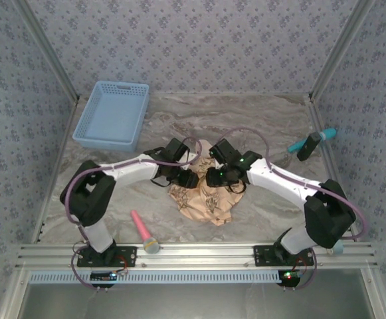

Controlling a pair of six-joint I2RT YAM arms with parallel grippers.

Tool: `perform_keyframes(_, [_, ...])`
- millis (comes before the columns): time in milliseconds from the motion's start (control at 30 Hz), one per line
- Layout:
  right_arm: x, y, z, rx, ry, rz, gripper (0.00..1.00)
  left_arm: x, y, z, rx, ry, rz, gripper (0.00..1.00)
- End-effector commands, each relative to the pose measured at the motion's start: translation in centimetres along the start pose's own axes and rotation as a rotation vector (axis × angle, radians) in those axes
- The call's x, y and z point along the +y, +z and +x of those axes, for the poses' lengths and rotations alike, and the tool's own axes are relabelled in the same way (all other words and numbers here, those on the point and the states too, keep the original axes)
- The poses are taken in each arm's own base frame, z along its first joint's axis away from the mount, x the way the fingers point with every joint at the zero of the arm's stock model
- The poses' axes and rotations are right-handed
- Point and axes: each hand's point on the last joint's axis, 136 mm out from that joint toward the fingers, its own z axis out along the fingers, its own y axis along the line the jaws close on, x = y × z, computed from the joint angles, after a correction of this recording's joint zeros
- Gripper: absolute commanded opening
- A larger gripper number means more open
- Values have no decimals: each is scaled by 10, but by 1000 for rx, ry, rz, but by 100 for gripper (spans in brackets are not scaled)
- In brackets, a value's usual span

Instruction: Fold the inside-out t-shirt

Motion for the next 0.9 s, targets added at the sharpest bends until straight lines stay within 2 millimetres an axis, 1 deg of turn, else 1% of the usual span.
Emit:
perform_keyframes(0, [-3,4,-12,-66,47,31,0,-6,-5,-23,-46,29,21,7])
perform_keyframes(33, [-3,-2,-18,-95,45,27,0,-10,-10,-29,-60,30,49,0])
perform_keyframes(67, [-3,-9,-23,-121,45,11,0,-15,-19,-37,-81,30,84,0])
perform_keyframes(133, [-2,-34,-38,-197,42,-47,0,-19,-46,-55,-149,9,132,0])
perform_keyframes(167, [-1,-50,-45,-229,34,-78,0,-23,-66,-65,-202,-5,181,0])
perform_keyframes(200, [-6,-69,-52,-261,25,-76,0,-32,-89,-75,-261,-8,250,0])
perform_keyframes(267, [-17,-105,-61,-334,-14,-27,0,-49,-134,-88,-369,10,371,0])
perform_keyframes(300, [-26,-117,-56,-345,-26,4,0,-55,-152,-89,-406,13,414,0])
perform_keyframes(333, [-34,-124,-52,-357,-38,25,0,-59,-161,-84,-417,6,446,0])
perform_keyframes(367, [-40,-123,-45,-354,-45,35,0,-66,-168,-77,-425,15,498,0])
perform_keyframes(400, [-52,-114,-36,-335,-28,53,0,-69,-166,-67,-424,12,530,0])
perform_keyframes(433, [-62,-102,-25,-305,1,69,0,-64,-160,-61,-426,-10,531,0])
perform_keyframes(467, [-72,-85,-12,-263,34,83,0,-55,-149,-54,-424,-39,524,0])
perform_keyframes(500, [-87,-66,3,-215,77,123,0,-44,-135,-47,-408,-73,503,0])
perform_keyframes(533, [-101,-51,15,-174,117,171,0,-32,-122,-39,-382,-108,476,0])
perform_keyframes(600, [-118,-22,31,-94,166,225,0,-2,-93,-22,-305,-185,385,11])
perform_keyframes(633, [-121,-13,34,-59,171,242,0,9,-83,-16,-273,-208,352,13])
perform_keyframes(667, [-115,-7,34,-30,147,217,4,23,-73,-9,-231,-252,302,18])
perform_keyframes(700, [-102,-6,29,-22,106,172,15,28,-69,-6,-201,-273,288,26])
perform_keyframes(733, [-91,-10,21,-34,68,152,26,27,-68,-4,-182,-270,298,33])
perform_keyframes(767, [-78,-17,13,-58,14,136,38,26,-69,-3,-168,-255,289,37])
perform_keyframes(800, [-63,-27,6,-82,-51,111,43,26,-72,-1,-157,-237,265,39])
perform_keyframes(833, [-50,-37,-3,-112,-105,89,45,29,-75,2,-147,-228,222,41])
perform_keyframes(867, [-40,-45,-5,-113,-149,67,46,34,-78,5,-140,-226,179,42])
